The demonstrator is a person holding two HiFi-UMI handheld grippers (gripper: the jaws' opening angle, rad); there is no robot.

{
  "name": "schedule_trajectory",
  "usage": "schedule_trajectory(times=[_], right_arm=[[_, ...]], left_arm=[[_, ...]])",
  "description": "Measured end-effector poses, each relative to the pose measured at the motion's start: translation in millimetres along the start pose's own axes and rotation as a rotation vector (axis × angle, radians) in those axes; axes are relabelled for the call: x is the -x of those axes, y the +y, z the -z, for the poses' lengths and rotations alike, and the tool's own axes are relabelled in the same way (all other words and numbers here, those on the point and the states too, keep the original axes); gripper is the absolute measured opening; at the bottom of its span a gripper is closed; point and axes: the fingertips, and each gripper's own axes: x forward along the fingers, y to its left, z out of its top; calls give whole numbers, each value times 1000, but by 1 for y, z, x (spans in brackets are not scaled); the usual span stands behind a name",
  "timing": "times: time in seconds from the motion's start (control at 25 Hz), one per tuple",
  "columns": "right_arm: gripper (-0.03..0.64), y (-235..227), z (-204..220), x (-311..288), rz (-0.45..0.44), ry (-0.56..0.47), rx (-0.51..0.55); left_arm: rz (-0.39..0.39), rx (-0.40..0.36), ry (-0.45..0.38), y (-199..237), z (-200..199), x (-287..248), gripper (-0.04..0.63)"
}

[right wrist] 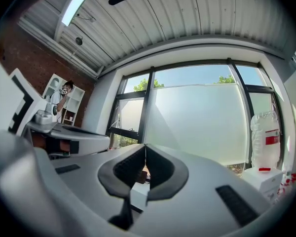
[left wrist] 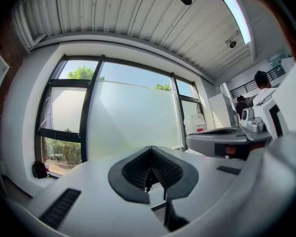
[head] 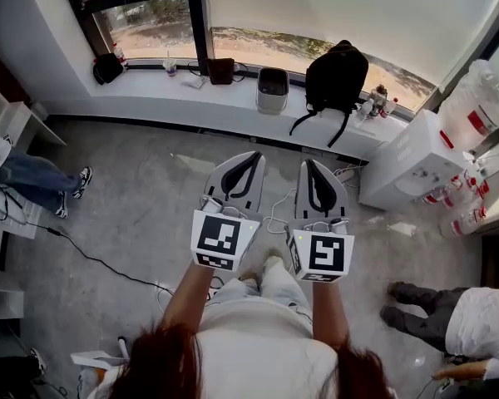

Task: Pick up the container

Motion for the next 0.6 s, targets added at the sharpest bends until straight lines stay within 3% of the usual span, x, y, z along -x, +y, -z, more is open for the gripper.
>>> schedule_trajectory(times=[0.28,0.6], right_arm=[[24,-20,13,-36,-1,-6,2],[25,-65,39,-99,-17,-3,-3]], left_arm=[[-16,2,6,16,10,-38,15],[-34,5,28,29,24,-119,15]])
